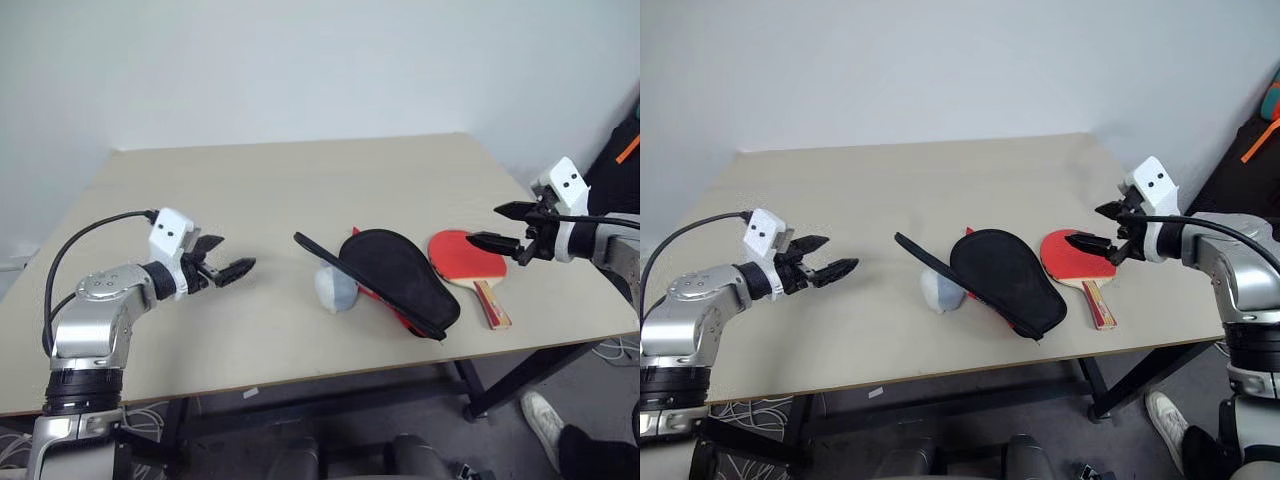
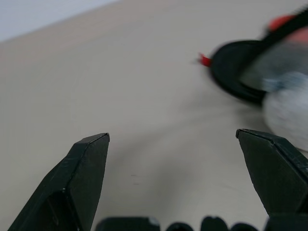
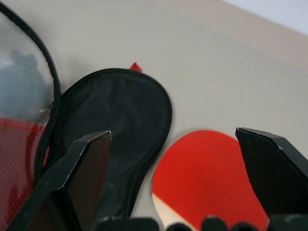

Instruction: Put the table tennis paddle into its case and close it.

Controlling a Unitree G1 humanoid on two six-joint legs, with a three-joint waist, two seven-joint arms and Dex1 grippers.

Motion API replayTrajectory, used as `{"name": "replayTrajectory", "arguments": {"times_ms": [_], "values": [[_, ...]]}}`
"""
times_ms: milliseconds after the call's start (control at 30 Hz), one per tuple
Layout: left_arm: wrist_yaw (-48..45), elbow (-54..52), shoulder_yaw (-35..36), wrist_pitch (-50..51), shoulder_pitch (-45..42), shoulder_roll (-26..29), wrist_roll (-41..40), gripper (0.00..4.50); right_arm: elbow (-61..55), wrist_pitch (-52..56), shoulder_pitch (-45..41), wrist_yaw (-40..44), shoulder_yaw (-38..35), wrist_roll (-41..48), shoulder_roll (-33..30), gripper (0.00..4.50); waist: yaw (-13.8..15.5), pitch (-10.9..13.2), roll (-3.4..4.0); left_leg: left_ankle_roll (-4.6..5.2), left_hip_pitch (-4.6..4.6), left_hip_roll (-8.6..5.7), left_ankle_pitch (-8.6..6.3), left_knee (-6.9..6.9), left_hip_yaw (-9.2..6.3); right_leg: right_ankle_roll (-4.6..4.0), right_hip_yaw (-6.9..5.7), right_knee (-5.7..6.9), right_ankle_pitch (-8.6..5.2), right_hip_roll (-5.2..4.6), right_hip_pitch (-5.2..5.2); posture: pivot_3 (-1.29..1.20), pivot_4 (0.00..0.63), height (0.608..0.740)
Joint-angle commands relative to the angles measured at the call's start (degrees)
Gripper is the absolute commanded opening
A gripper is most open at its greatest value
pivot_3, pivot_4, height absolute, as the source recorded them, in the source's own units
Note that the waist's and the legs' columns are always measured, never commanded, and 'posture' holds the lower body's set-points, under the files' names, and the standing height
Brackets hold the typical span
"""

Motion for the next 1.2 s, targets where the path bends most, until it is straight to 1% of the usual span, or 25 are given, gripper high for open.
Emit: {"name": "replayTrajectory", "arguments": {"times_ms": [33, 133, 367, 600, 700, 767, 900, 1200], "values": [[-2.1, -1.7, -0.6, -0.8, -1.0, 1.0, -1.0, 4.48, -0.5, -0.3, -0.1, 0.4, -1.2, 0.4, -0.9, 4.50, 0.0, 0.0, -0.01, 0.00, 0.00, 0.01, 0.00, 0.00, 0.00, 0.00, 0.00, 0.00, 0.00, 0.00, 0.00, 0.00, 0.000, 0.740], [-3.0, -2.3, -1.4, -0.6, -0.7, 1.1, -1.2, 4.48, -1.5, 1.9, 1.0, -0.3, -0.9, 0.4, -1.1, 4.50, 0.0, 0.0, -0.04, 0.00, 0.00, 0.02, 0.00, 0.00, -0.01, 0.02, 0.00, 0.00, 0.01, 0.01, 0.00, 0.00, 0.000, 0.740], [-3.5, -1.6, -2.8, -0.8, -1.7, 0.5, -0.8, 4.48, -0.8, 2.2, 2.6, -1.7, -2.3, -0.4, -2.2, 4.50, 0.0, 0.0, -0.04, 0.00, -0.01, 0.01, 0.00, 0.01, 0.00, 0.05, 0.01, 0.01, 0.03, 0.00, -0.01, 0.00, 0.000, 0.740], [-4.4, 1.6, -5.4, -3.9, -4.0, -1.3, 0.0, 4.48, -3.7, 2.6, 7.6, -3.1, -6.3, 0.0, -4.2, 4.50, 0.1, 0.0, -0.08, 0.01, -0.02, -0.01, 0.00, 0.05, 0.01, 0.07, 0.02, 0.02, 0.04, 0.00, 0.02, 0.00, 0.000, 0.740], [-6.1, 2.4, -5.8, -4.0, -5.6, -0.4, -0.4, 4.48, -5.7, 5.6, 7.5, -3.5, -7.8, 1.5, -5.0, 4.50, 0.0, 0.0, -0.08, 0.01, -0.02, 0.00, 0.00, 0.04, 0.02, 0.09, 0.04, 0.03, 0.05, 0.01, -0.01, 0.00, 0.000, 0.740], [-6.3, 2.6, -6.0, -4.4, -5.9, -0.5, -0.2, 4.48, -6.2, 5.4, 8.4, -3.3, -8.1, 1.5, -5.2, 4.50, 0.0, 0.0, -0.09, 0.01, 0.00, 0.04, 0.00, 0.02, 0.08, 0.09, 0.09, 0.05, 0.05, 0.05, -0.04, 0.00, 0.000, 0.740], [-6.8, 2.6, -6.2, -5.2, -4.4, 0.0, 0.4, 4.48, -7.7, 7.9, 9.9, -6.3, -8.3, 1.5, -3.8, 4.50, 0.0, 0.0, -0.16, 0.01, 0.00, 0.05, 0.00, 0.03, 0.09, 0.09, 0.09, 0.02, 0.05, 0.04, 0.00, 0.00, 0.000, 0.740], [-6.1, 0.1, -4.7, -4.7, -1.4, 0.5, 0.3, 4.48, -8.7, 11.1, 10.2, -9.1, -7.6, 2.3, -2.4, 4.50, 0.0, 0.0, -0.16, 0.01, 0.00, 0.05, 0.00, 0.06, 0.15, 0.08, 0.15, 0.03, 0.04, 0.03, -0.02, 0.00, 0.000, 0.740]]}}
